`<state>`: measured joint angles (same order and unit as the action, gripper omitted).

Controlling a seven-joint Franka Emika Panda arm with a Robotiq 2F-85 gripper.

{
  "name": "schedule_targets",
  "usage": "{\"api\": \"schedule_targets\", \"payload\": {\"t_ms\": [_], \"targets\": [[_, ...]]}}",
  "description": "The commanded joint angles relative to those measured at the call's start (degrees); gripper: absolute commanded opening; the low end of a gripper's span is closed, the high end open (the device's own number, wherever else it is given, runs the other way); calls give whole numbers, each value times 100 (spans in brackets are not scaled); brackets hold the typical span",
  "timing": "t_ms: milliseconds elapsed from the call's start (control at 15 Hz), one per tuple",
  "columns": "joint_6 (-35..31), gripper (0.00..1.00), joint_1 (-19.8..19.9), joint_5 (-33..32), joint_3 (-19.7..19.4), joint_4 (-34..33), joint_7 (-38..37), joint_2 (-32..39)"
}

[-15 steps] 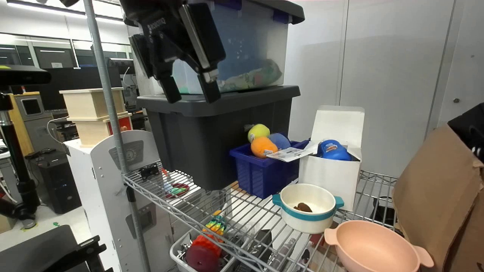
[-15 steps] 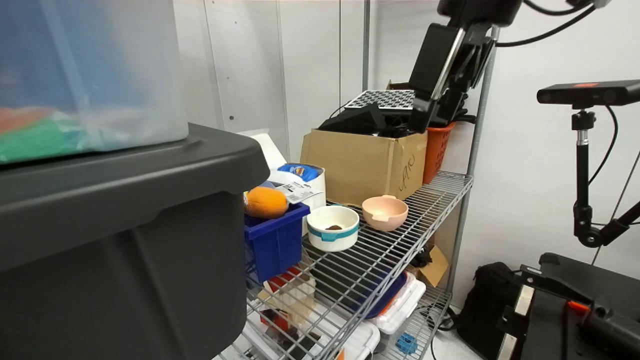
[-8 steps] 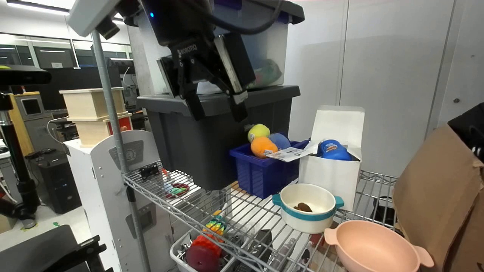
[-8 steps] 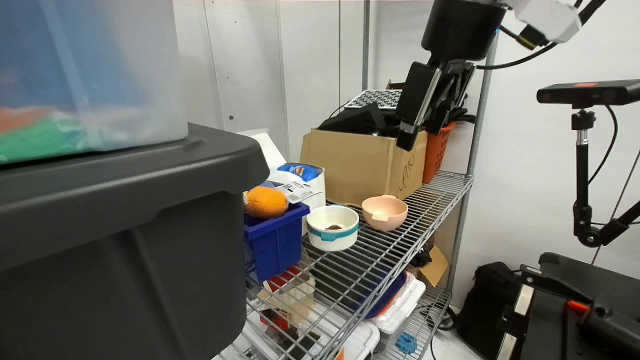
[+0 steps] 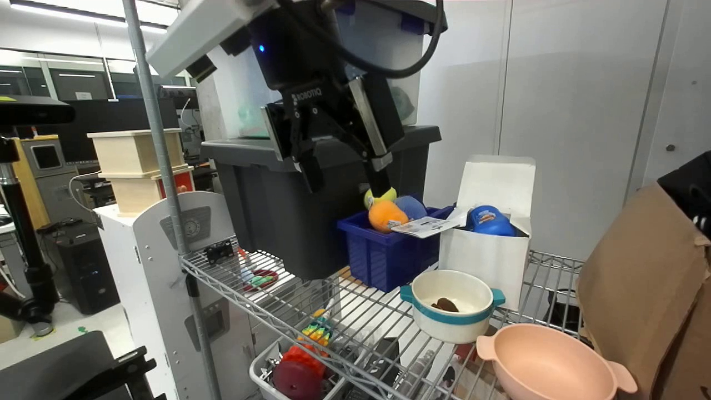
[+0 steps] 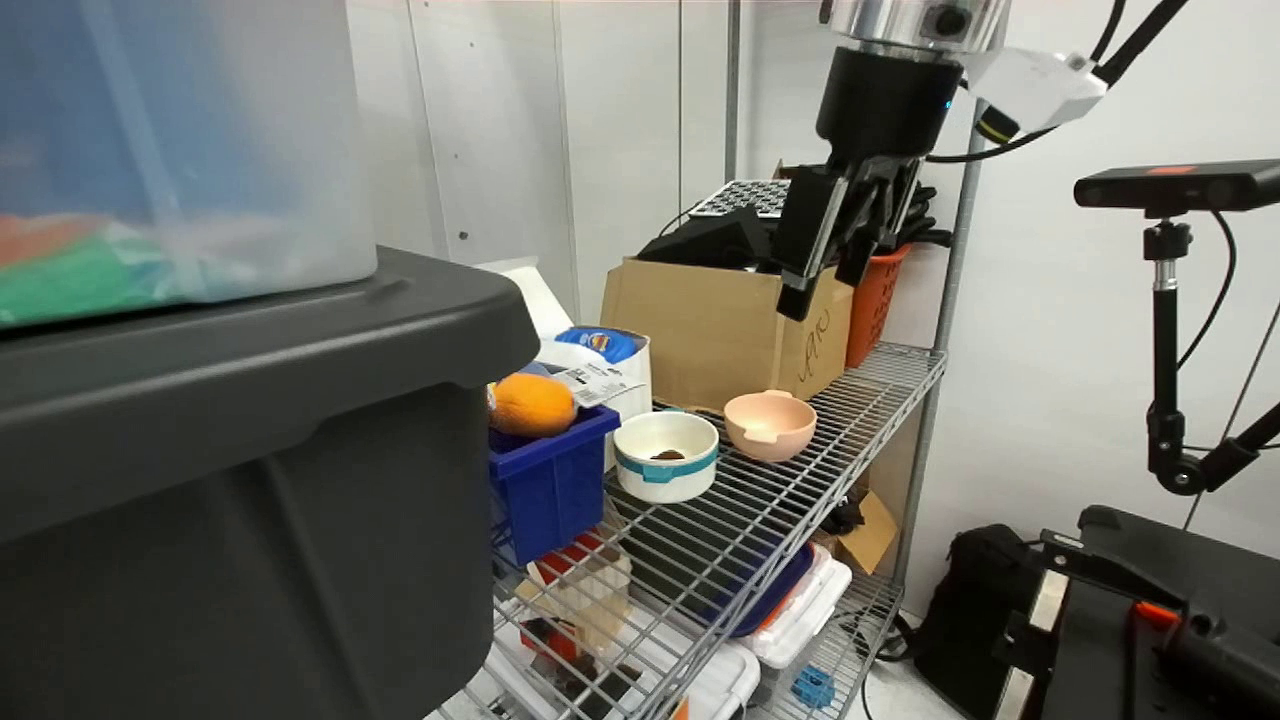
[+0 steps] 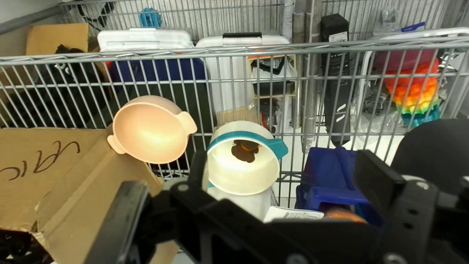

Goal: Put the sponges in the bowl

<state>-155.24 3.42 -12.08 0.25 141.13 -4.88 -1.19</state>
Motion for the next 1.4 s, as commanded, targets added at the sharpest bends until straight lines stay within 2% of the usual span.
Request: {"api": "schedule_targets", "payload": {"t_ms": [0, 267, 600, 1000, 1333], "targets": [[-141, 100, -3, -447, -138, -355, -345, 460], [-283, 100, -60, -878, -408, -771, -704, 1132], [-313, 100, -231, -752, -657, -1120, -687, 1607], [-283, 100, -351, -618, -729, -1333, -620, 1797], [58, 100, -280, -222, -561, -1311, -349, 1708]]}}
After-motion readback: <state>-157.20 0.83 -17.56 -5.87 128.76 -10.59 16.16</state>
